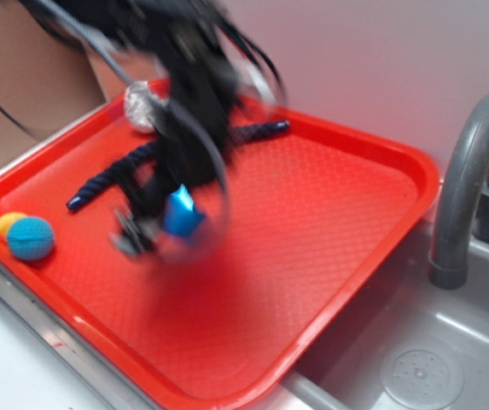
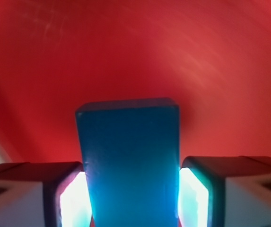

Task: Grab the blue block.

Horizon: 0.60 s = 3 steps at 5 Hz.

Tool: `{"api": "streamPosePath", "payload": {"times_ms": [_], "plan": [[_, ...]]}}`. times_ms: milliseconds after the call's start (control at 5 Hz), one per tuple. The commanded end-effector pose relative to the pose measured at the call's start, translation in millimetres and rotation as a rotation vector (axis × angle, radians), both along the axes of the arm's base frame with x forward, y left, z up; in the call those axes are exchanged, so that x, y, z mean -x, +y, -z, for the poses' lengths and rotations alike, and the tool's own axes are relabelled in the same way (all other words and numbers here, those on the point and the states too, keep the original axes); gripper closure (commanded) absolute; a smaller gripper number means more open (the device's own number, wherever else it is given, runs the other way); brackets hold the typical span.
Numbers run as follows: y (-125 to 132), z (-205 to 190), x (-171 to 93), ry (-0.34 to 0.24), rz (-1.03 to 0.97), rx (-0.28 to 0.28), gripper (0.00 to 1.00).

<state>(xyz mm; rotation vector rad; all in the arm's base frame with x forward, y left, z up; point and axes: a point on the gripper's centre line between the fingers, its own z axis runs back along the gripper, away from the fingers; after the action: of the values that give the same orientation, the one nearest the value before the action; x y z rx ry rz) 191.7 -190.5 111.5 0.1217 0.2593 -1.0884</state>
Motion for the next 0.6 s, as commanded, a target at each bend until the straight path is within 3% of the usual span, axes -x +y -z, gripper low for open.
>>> {"api": "streamPosePath", "payload": {"times_ms": [0,200,400], "plan": [[36,-82,42,-0.089,-0.482,0.054,1.00],[41,-108,39,-0.137,-0.731,0.098,1.00],[44,-125,38,-0.191,-0.854,0.121,1.00]]}}
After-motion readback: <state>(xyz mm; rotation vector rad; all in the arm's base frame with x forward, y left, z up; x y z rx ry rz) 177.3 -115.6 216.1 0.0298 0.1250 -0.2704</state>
